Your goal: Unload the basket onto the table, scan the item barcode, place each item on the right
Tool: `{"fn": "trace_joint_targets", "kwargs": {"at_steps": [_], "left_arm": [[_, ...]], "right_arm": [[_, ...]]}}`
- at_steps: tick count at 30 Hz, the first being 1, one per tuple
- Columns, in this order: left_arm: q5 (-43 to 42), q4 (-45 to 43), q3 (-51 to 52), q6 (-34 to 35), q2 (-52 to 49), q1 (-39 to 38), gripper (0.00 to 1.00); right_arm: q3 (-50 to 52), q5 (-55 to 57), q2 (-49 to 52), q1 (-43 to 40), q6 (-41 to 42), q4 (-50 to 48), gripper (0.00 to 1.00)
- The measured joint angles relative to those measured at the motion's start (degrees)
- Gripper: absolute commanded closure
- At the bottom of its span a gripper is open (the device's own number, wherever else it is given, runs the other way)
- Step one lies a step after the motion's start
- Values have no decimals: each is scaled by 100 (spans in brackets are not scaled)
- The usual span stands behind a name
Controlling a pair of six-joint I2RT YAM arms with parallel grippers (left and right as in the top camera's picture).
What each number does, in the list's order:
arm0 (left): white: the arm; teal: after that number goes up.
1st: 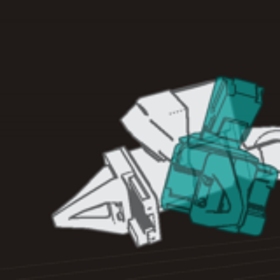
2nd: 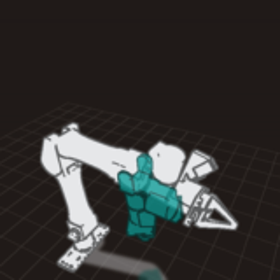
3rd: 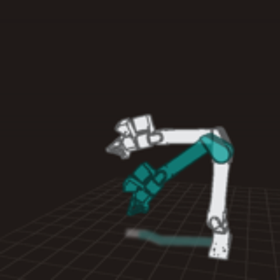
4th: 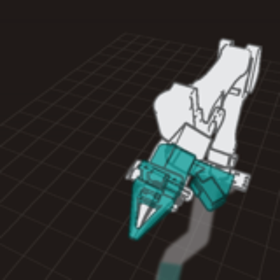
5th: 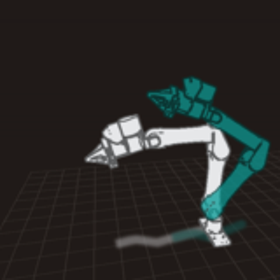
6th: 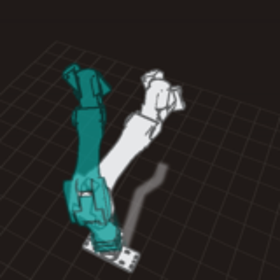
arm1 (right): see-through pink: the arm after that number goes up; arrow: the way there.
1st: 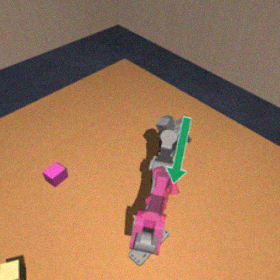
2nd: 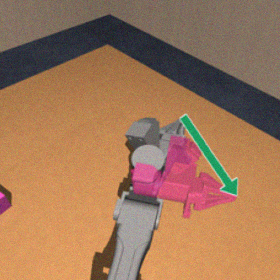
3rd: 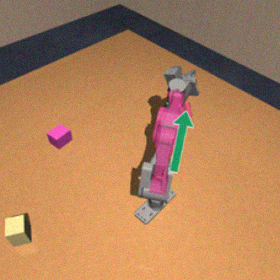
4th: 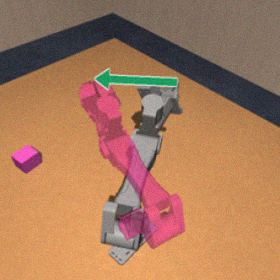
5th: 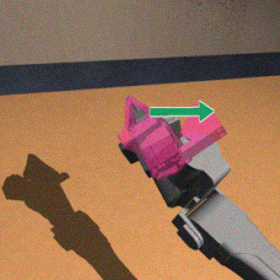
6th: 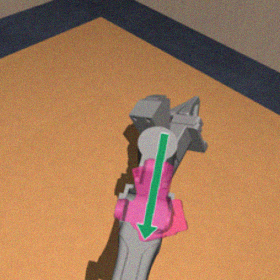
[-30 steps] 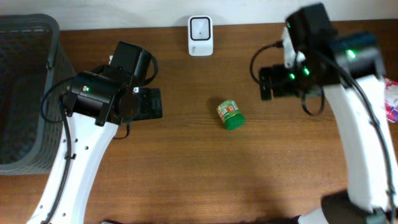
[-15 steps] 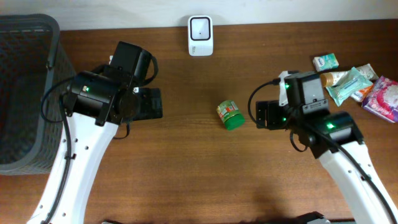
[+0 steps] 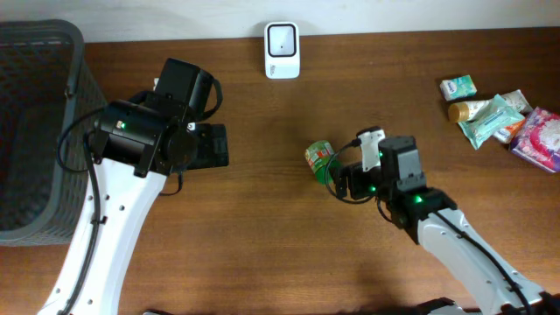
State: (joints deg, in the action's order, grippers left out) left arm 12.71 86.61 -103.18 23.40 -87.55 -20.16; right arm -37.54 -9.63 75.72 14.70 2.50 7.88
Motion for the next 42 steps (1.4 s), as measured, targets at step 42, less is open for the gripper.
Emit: {"fn": "trace_joint_targets", "kwargs": {"at_steps": [42], "left_arm": [[0,-2,0,0,0,0,1]], "right_arm": [[225,2009,140,876,3248,-1460,1]]}}
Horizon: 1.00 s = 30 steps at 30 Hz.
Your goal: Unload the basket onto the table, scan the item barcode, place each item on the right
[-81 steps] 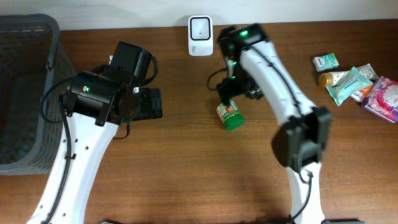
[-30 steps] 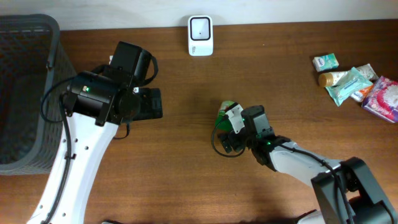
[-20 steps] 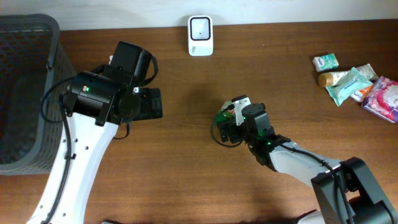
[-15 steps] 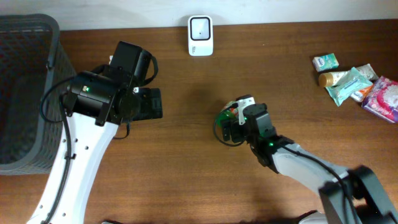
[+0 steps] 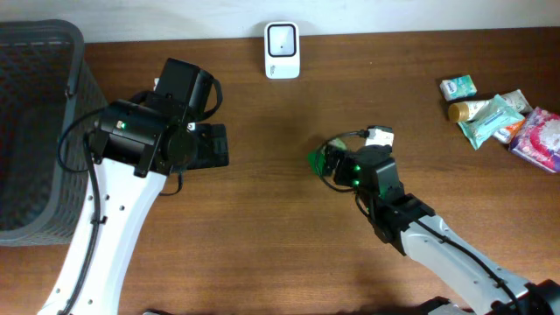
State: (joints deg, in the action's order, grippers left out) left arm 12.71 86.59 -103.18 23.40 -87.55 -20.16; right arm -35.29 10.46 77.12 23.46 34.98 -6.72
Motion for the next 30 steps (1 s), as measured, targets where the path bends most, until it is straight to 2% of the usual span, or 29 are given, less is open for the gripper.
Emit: {"fn": "trace_joint_targets", "kwargs": {"at_steps": [3,7,12,19,30], "left_arm": [[0,0,0,0,0,0,1],[0,0,0,0,0,0,1],[0,0,0,0,0,0,1],[0,0,0,2,0,0,1],[0,0,0,0,0,0,1]], "right_arm": [[-2,-111,225,0,1128,-195,4],[-2,-448,553,0,2861,-142,1],[0,-918,793,59,4273,-352,1],[-116,-1064,1547,487,5064,-597,2],[-326,-404,1871,505,5178,-835,1]]}}
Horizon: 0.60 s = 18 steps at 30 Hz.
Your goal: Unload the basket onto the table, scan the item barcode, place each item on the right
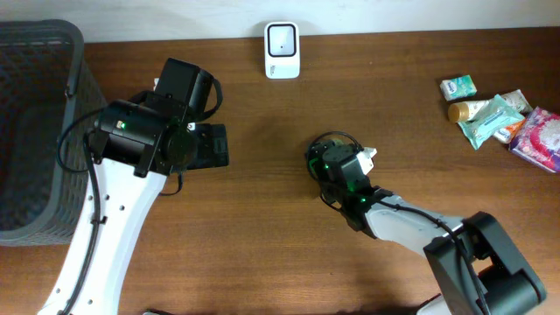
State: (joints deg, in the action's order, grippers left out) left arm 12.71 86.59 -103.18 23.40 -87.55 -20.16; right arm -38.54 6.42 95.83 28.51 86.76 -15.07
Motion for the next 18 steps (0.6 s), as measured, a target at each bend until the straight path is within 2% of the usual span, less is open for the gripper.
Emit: {"fn": "trace_joint_targets", "kwargs": {"at_steps": [2,4,9,18], "left_arm": [[0,0,0,0,0,0,1],[0,0,0,0,0,0,1],[0,0,0,0,0,0,1],[0,0,0,0,0,0,1]], "right_arm": [[-24,0,116,0,-11,-42,0],[-83,-2,179,0,-17,-68,8],[-101,-7,258,4,-74,-74,21],[-175,186,136,4,-1064,645,32]]}}
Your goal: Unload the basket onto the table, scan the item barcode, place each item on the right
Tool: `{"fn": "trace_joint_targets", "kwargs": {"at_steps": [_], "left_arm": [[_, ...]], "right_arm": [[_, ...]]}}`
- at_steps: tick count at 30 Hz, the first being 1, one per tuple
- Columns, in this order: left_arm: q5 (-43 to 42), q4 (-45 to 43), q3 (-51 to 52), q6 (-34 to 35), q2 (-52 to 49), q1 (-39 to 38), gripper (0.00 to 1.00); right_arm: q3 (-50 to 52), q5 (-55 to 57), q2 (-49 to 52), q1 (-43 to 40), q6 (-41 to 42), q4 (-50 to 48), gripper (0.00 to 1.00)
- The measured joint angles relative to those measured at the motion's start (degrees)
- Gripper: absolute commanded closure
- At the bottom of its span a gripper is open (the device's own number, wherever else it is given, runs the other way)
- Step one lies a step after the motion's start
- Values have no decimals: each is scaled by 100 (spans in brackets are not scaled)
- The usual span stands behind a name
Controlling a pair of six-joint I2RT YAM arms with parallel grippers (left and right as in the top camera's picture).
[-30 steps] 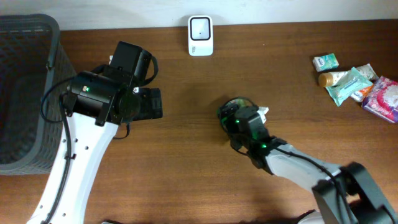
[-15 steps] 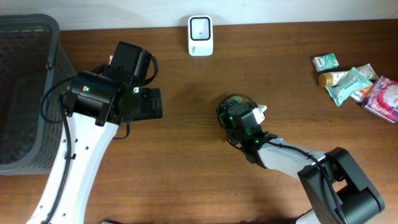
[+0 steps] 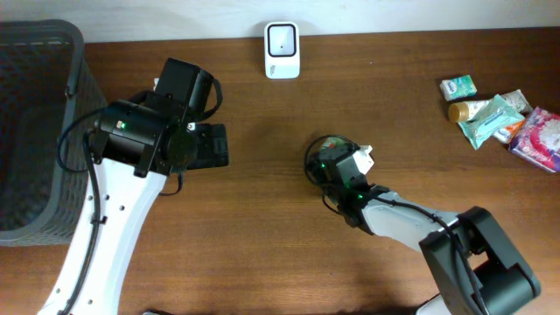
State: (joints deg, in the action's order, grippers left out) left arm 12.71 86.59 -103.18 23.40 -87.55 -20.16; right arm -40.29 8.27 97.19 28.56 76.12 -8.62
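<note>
In the overhead view my right gripper [image 3: 322,163] is at the table's middle, raised toward the camera, so its wrist covers most of what it holds. Only a sliver of the green item [image 3: 311,161] shows at its left edge, and none of the item lies on the wood around it. The barcode is hidden. The white scanner [image 3: 282,38] stands at the far edge, well beyond the gripper. My left gripper [image 3: 212,145] hovers over the table at the left, dark against its own arm, so the jaws cannot be made out.
A dark mesh basket [image 3: 52,52] fills the left edge. Several small packets and a bottle [image 3: 494,114] lie in a heap at the far right. The left arm's white link [image 3: 105,236] crosses the near left.
The right wrist has shifted slightly and now covers a little more of the green item. The left arm and everything else on the table stand as before.
The green item first lay on the table with my right gripper beside it, arm stretched low. Then the gripper was at the item. By the last two moments the wrist stands over it, arm foreshortened, item nearly hidden. The left arm has not moved.
</note>
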Motion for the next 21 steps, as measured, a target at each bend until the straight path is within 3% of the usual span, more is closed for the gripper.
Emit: {"fn": "trace_joint_targets", "kwargs": {"at_steps": [5,14,21], "left_arm": [[0,0,0,0,0,0,1],[0,0,0,0,0,0,1],[0,0,0,0,0,0,1]], "right_arm": [[46,96,-476,-175,-813,765,32],[76,31,-2269,-527,-3263,2109,32],[76,144,-2273,-527,-3936,2334,32]]}}
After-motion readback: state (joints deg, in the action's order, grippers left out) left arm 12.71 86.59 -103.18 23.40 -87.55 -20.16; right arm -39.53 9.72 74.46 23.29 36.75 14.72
